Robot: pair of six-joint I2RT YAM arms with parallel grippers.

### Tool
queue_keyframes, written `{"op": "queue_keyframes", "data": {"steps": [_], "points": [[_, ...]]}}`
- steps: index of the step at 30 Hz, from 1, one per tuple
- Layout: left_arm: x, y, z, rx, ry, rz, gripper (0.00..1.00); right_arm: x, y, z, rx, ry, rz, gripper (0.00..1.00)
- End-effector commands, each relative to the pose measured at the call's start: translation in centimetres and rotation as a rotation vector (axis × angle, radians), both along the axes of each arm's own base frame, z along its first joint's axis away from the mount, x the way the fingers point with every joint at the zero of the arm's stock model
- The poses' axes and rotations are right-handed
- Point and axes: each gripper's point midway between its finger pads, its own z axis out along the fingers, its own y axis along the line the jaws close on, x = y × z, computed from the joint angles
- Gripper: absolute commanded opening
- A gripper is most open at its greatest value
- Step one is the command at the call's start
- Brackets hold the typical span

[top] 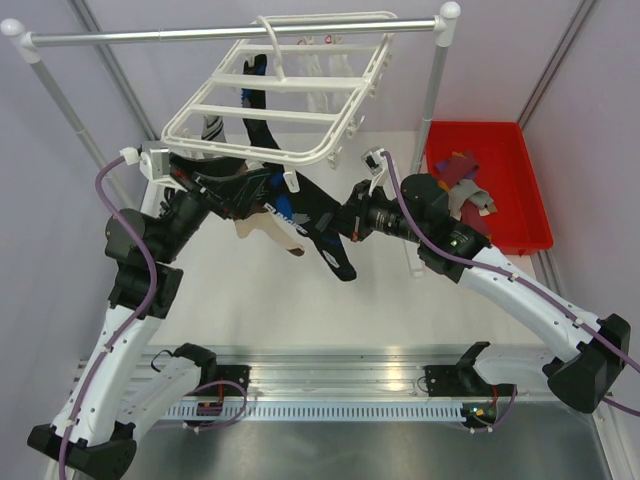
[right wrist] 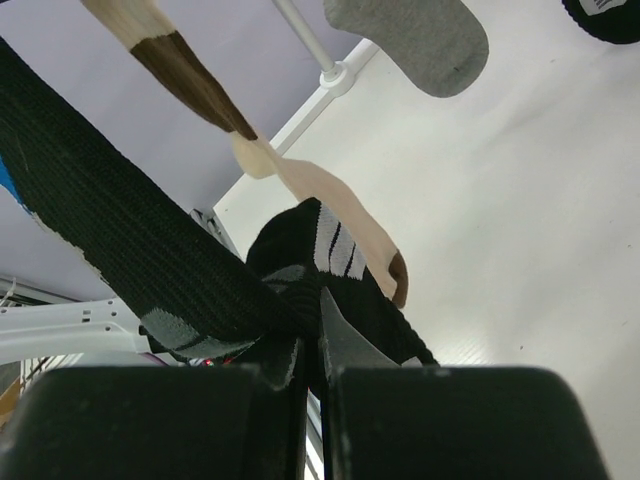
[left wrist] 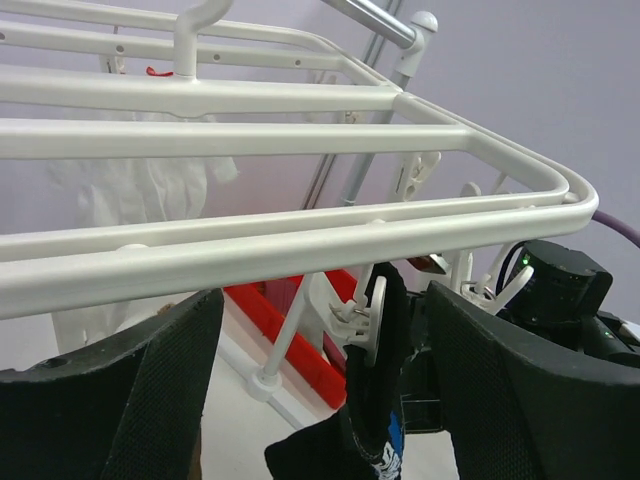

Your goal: Remove the socks clipped to the hanger

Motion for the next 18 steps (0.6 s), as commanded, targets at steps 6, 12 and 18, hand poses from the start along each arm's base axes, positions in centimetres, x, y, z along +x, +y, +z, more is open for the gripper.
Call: {"op": "queue_keyframes", "data": {"steps": [6, 12, 18], "points": [[-0.65, 0.44, 2.91, -0.063, -0.069, 0.000, 0.69, -0.15, -0.15, 1.18, 0.030, -0.015, 0.012, 0.01], [-0.71, 0.30, 2.94, -0.061, -0.069, -0.010, 0.49, -0.11, -0.21, 1.30, 0.032, -0.015, 0.012, 0.01], [-0.90, 0.24, 3.22, -0.065, -0.069, -0.019, 0.07, 0.13, -0.12, 1.25, 0.031, -0.013, 0.006, 0.01]]}}
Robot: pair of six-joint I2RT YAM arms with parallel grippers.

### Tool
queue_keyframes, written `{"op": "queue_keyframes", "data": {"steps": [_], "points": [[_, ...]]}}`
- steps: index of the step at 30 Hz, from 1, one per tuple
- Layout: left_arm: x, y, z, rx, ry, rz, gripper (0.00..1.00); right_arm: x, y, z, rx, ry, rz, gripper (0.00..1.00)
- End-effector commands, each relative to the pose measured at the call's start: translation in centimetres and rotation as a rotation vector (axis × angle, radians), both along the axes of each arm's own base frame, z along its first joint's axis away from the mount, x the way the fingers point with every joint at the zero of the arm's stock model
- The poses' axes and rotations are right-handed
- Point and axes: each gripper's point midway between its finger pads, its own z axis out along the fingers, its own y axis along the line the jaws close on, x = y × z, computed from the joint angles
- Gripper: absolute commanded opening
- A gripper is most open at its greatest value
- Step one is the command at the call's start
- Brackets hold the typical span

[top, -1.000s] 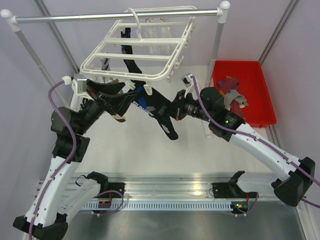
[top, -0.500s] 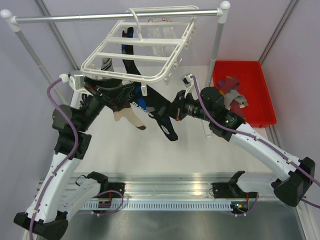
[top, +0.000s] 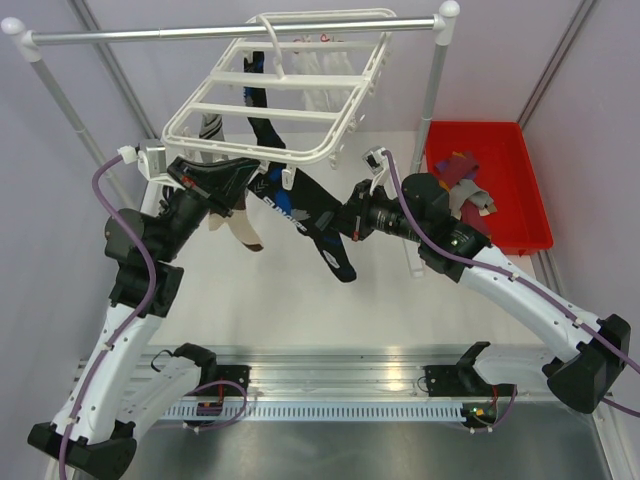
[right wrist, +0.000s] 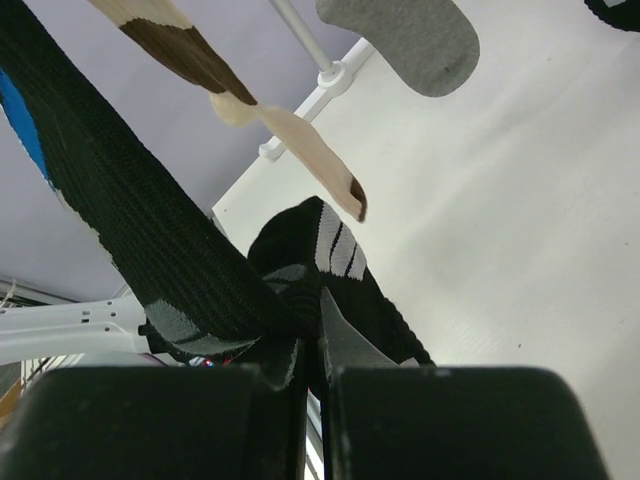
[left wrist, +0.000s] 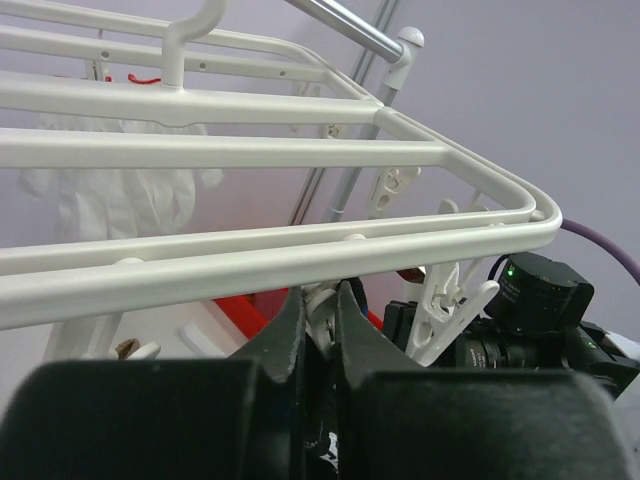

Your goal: Remove the socks clipped to the hanger

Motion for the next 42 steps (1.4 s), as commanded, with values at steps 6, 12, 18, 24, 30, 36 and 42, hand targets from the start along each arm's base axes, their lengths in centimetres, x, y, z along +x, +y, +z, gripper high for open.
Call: {"op": "queue_keyframes", "data": {"steps": [6, 12, 18, 24, 30, 36, 42], "points": [[-0.9, 0.4, 2.3, -0.026, -0.053, 0.000, 0.02, 0.6, -0.4, 0.8, -0.003, -0.014, -0.026, 0.01], [-1.0, 0.5, 2.5, -0.021, -0.057, 0.004, 0.02, 0.7, -0.8, 0.1, -0.025, -0.017, -0.046, 0.01], [-0.8, 0.7, 2.5, -0.025, -0.050, 0.017, 0.02, 1.2, -2.1, -0.4, -0.068, -0.023, -0.109, 0.01], [-0.9, 0.8, 2.4, -0.011, -0.044, 0.027, 0.02, 1.2, -5.5, -2.7, -0.141, 0.010, -0.218, 0.01], [-1.2, 1.2, 2.4, 0.002, -0.045, 0.047, 0.02, 2.6, -10.4, -4.3, -0.203, 0.057, -0.372, 0.01], [-1.0, 1.2, 2.0, 0.010, -0.030, 0.050, 0.02, 5.1, -17.5, -5.6, -0.268, 0.150, -0.564, 0.01], [-0.8, 1.2, 1.4, 0.022, -0.014, 0.055, 0.02, 7.5, -25.1, -5.7, -0.263, 0.221, -0.765, 0.01]]}}
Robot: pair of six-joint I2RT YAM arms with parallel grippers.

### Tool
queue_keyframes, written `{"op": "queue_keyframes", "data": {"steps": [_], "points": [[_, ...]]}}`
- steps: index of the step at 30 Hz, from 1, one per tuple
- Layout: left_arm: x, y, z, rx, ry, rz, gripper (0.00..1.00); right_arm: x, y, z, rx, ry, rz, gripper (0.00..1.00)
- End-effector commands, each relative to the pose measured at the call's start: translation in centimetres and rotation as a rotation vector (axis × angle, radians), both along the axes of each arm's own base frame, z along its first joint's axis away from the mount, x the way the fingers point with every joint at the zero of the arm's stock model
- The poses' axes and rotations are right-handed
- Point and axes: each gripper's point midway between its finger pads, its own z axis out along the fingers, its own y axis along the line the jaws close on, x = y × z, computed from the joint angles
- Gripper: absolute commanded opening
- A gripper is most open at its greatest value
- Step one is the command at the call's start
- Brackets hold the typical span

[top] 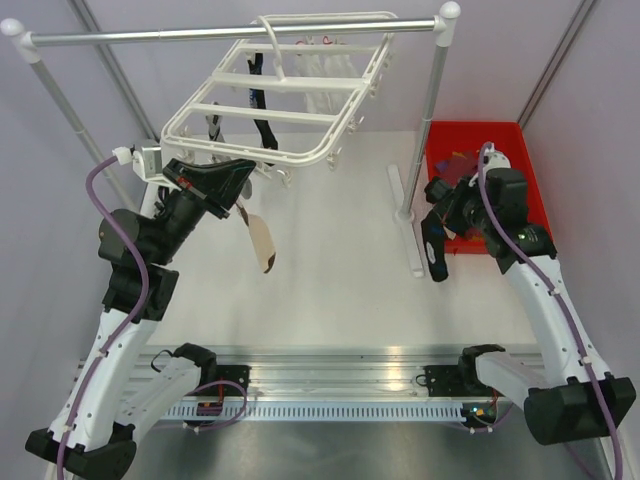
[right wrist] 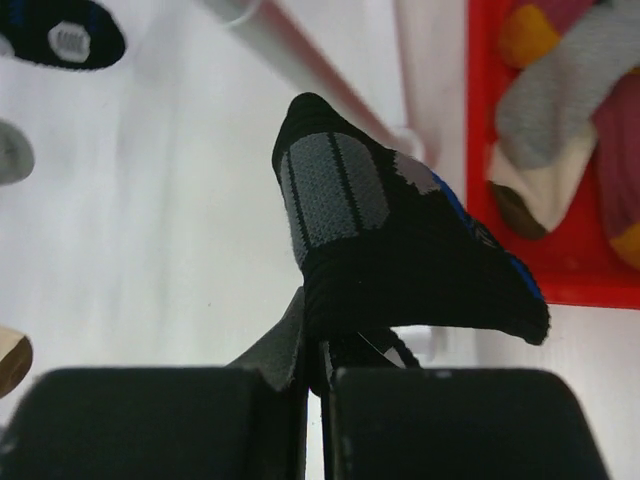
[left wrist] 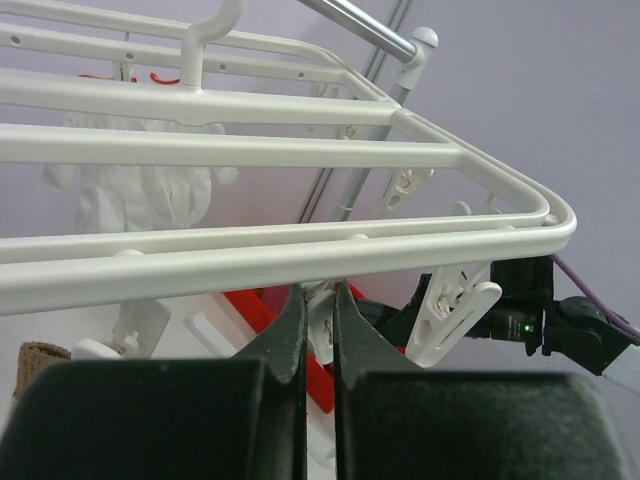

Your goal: Remove the socks clipped to the hanger

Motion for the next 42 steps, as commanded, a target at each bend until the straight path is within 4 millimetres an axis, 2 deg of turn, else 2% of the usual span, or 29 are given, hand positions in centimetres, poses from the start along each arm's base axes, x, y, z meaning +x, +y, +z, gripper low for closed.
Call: {"op": "queue_keyframes", "data": {"steps": [1, 3, 4, 8, 13, 14, 15, 16, 17, 18, 20, 21, 25, 26, 27, 28, 29, 30, 31, 34, 38, 40, 41, 42], "points": [[-0.2, 0.6, 1.1, 0.016, -0.035, 0.032, 0.02, 0.8, -3.5, 1.6, 0.004, -0.011, -0.076, 0.01], [-0.1, 0.7, 0.9, 0.022, -0.032, 0.039, 0.02, 1.3, -4.9, 1.8, 0.023, -0.005, -0.102, 0.01], [-0.1, 0.7, 0.7, 0.024, -0.030, 0.040, 0.02, 1.6, -6.3, 1.8, 0.032, -0.001, -0.144, 0.01], [0.2, 0.6, 0.2, 0.029, -0.017, 0.041, 0.02, 2.9, -8.6, 2.6, 0.051, -0.004, -0.219, 0.01], [0.5, 0.4, -0.3, 0.031, 0.001, 0.034, 0.02, 4.8, -11.7, 5.3, 0.046, -0.050, -0.334, 0.01], [0.5, 0.4, -0.4, 0.029, 0.002, 0.033, 0.02, 5.5, -12.0, 5.1, 0.049, -0.037, -0.342, 0.01], [0.5, 0.3, -0.3, 0.030, 0.000, 0.030, 0.02, 5.9, -12.6, 6.2, 0.052, -0.060, -0.357, 0.01], [0.6, 0.3, -0.3, 0.030, 0.002, 0.028, 0.02, 6.3, -13.1, 6.5, 0.047, -0.066, -0.375, 0.01], [0.6, 0.2, -0.3, 0.029, 0.003, 0.026, 0.02, 7.0, -13.3, 6.2, 0.052, -0.055, -0.389, 0.01], [0.5, 0.2, -0.3, 0.029, 0.004, 0.022, 0.02, 7.5, -13.7, 7.2, 0.050, -0.080, -0.397, 0.01], [0.3, 0.1, -0.1, 0.031, -0.002, 0.013, 0.02, 8.7, -14.7, 6.9, 0.033, -0.071, -0.442, 0.01], [0.3, 0.1, -0.2, 0.032, -0.001, 0.012, 0.02, 9.5, -15.1, 7.9, 0.034, -0.107, -0.454, 0.01], [0.2, 0.1, -0.2, 0.039, -0.005, 0.012, 0.02, 12.6, -16.0, 7.7, 0.046, -0.122, -0.479, 0.01], [0.2, 0.1, -0.3, 0.040, -0.002, 0.012, 0.02, 13.5, -16.4, 6.7, 0.043, -0.106, -0.487, 0.04], [0.2, 0.0, -0.3, 0.042, 0.000, 0.010, 0.02, 14.3, -16.8, 6.6, 0.035, -0.121, -0.500, 0.12], [0.2, 0.0, -0.4, 0.044, 0.002, 0.006, 0.02, 14.8, -17.0, 6.1, 0.033, -0.116, -0.504, 0.36], [0.2, -0.1, -0.4, 0.044, 0.002, 0.006, 0.02, 15.6, -17.2, 4.7, 0.028, -0.092, -0.505, 0.49], [0.2, -0.1, -0.4, 0.045, 0.003, 0.004, 0.02, 16.0, -17.4, 4.1, 0.020, -0.086, -0.509, 0.57], [0.2, -0.1, -0.4, 0.046, 0.004, 0.003, 0.02, 16.2, -17.5, 3.7, 0.014, -0.079, -0.507, 0.68], [0.2, -0.1, -0.6, 0.047, 0.007, 0.003, 0.02, 16.2, -16.6, 3.3, -0.014, -0.095, -0.477, 0.83], [0.3, -0.1, -0.7, 0.047, 0.011, 0.002, 0.02, 14.4, -13.9, 4.8, -0.043, -0.139, -0.413, 0.90], [0.3, -0.1, -0.7, 0.048, 0.012, 0.004, 0.02, 13.5, -10.8, 5.4, -0.043, -0.170, -0.346, 0.92], [0.3, -0.1, -0.7, 0.048, 0.010, 0.006, 0.02, 12.3, -8.9, 5.7, -0.026, -0.222, -0.289, 0.92], [0.3, -0.1, -0.7, 0.047, 0.010, 0.008, 0.02, 11.5, -4.9, 5.9, 0.000, -0.258, -0.184, 0.92]]}}
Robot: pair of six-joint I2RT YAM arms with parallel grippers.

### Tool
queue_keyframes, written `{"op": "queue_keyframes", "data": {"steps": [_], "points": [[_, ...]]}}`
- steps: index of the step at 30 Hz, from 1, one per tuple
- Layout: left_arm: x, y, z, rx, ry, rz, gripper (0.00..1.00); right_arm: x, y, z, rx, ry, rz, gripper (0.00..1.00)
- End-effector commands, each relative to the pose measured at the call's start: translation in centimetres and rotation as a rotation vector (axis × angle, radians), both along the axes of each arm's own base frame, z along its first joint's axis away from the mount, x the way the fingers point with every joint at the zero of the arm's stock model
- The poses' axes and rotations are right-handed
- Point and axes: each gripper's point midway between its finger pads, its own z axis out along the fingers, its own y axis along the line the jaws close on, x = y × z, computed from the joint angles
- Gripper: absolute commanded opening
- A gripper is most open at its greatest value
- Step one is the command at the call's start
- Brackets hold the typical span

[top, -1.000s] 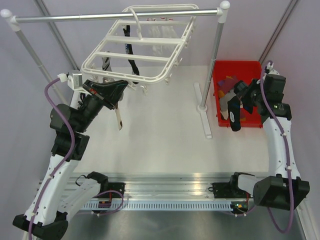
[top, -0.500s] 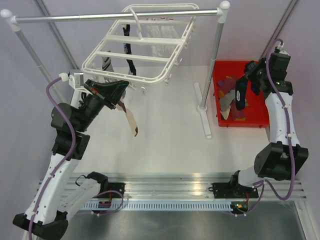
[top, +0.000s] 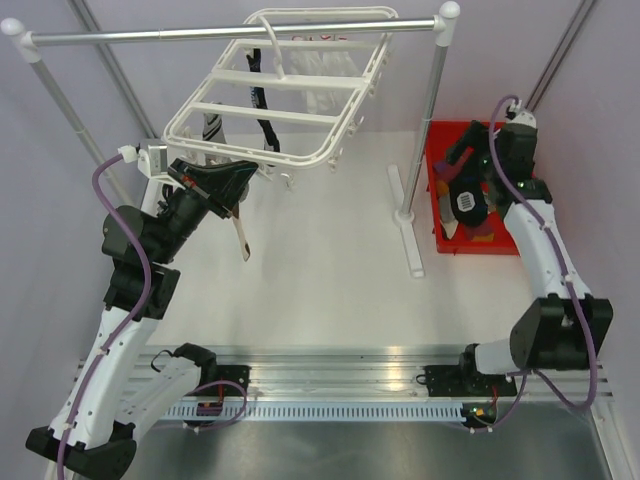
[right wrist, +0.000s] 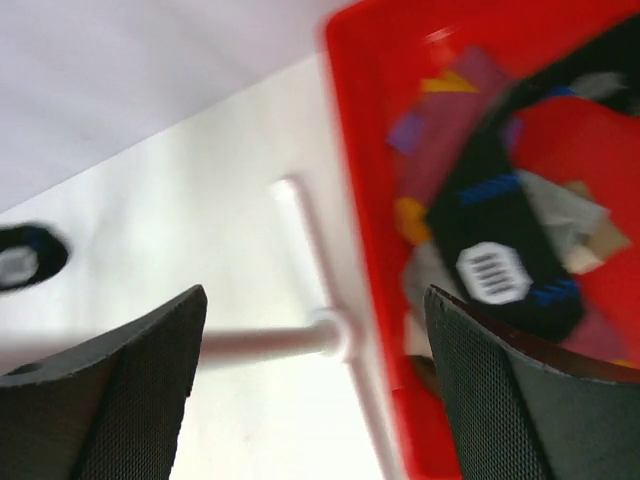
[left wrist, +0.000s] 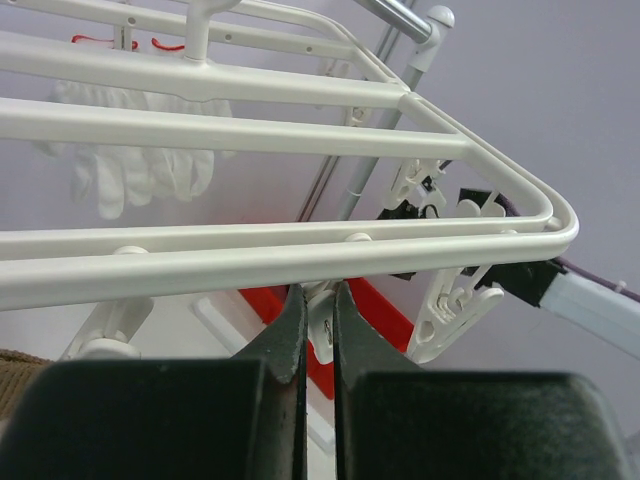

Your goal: Remove the socks clipped to the hanger

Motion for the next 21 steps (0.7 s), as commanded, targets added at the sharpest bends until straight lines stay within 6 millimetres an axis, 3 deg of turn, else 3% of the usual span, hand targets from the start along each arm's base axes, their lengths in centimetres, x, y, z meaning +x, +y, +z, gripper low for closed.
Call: {"op": "queue_keyframes", "data": {"steps": [1, 2, 3, 5, 6, 8, 9, 10, 11, 12, 13, 14, 15, 16, 17, 19, 21], "points": [[-0.2, 0.1, 0.3, 0.025, -0.024, 0.005, 0.02, -3.0, 8.1, 4.6, -0.001, -0.232, 0.227, 0.92], [-0.1, 0.2, 0.4, 0.025, -0.025, 0.010, 0.02, -4.6, 10.3, 4.8, 0.035, -0.324, 0.296, 0.92], [-0.1, 0.2, 0.4, 0.025, -0.025, 0.010, 0.02, -6.1, 13.8, 4.9, 0.061, -0.373, 0.395, 0.93], [0.0, 0.1, 0.4, 0.025, -0.025, 0.010, 0.02, -8.5, 17.2, 5.2, 0.096, -0.460, 0.487, 0.93], [0.0, 0.2, 0.5, 0.024, -0.026, 0.010, 0.02, -10.1, 20.3, 4.3, 0.096, -0.500, 0.561, 0.93], [0.0, 0.1, 0.5, 0.023, -0.025, 0.009, 0.02, -11.5, 23.0, 2.9, 0.095, -0.512, 0.599, 0.93], [0.0, 0.1, 0.6, 0.021, -0.026, 0.009, 0.02, -12.9, 25.7, 3.8, 0.096, -0.563, 0.650, 0.93], [0.0, 0.1, 0.6, 0.021, -0.024, 0.010, 0.02, -13.2, 27.3, 2.8, 0.083, -0.546, 0.669, 0.93], [0.0, 0.1, 0.6, 0.020, -0.025, 0.008, 0.02, -13.8, 29.0, 2.9, 0.074, -0.562, 0.697, 0.93], [0.1, 0.1, 0.6, 0.021, -0.022, 0.010, 0.02, -15.8, 32.2, 3.3, 0.081, -0.589, 0.768, 0.93], [0.2, 0.1, 0.5, 0.020, -0.018, 0.010, 0.02, -15.5, 33.7, 1.6, 0.012, -0.567, 0.770, 0.93], [0.2, 0.0, 0.5, 0.021, -0.018, 0.006, 0.02, -15.8, 35.3, 2.7, 0.013, -0.601, 0.777, 0.93], [0.3, 0.0, 0.5, 0.019, -0.016, 0.008, 0.02, -17.1, 37.6, 2.6, 0.018, -0.609, 0.826, 0.93], [0.3, 0.0, 0.4, 0.019, -0.013, 0.006, 0.02, -16.9, 39.1, 1.0, 0.013, -0.582, 0.841, 0.93], [0.4, 0.0, 0.4, 0.019, -0.010, 0.006, 0.02, -16.9, 40.1, 2.4, 0.047, -0.621, 0.842, 0.93], [0.4, -0.1, 0.4, 0.019, -0.007, 0.004, 0.02, -17.2, 42.3, 1.3, 0.063, -0.604, 0.882, 0.93], [0.4, -0.1, 0.3, 0.021, -0.005, 0.002, 0.02, -17.6, 44.1, 2.6, 0.091, -0.634, 0.903, 0.94]]}}
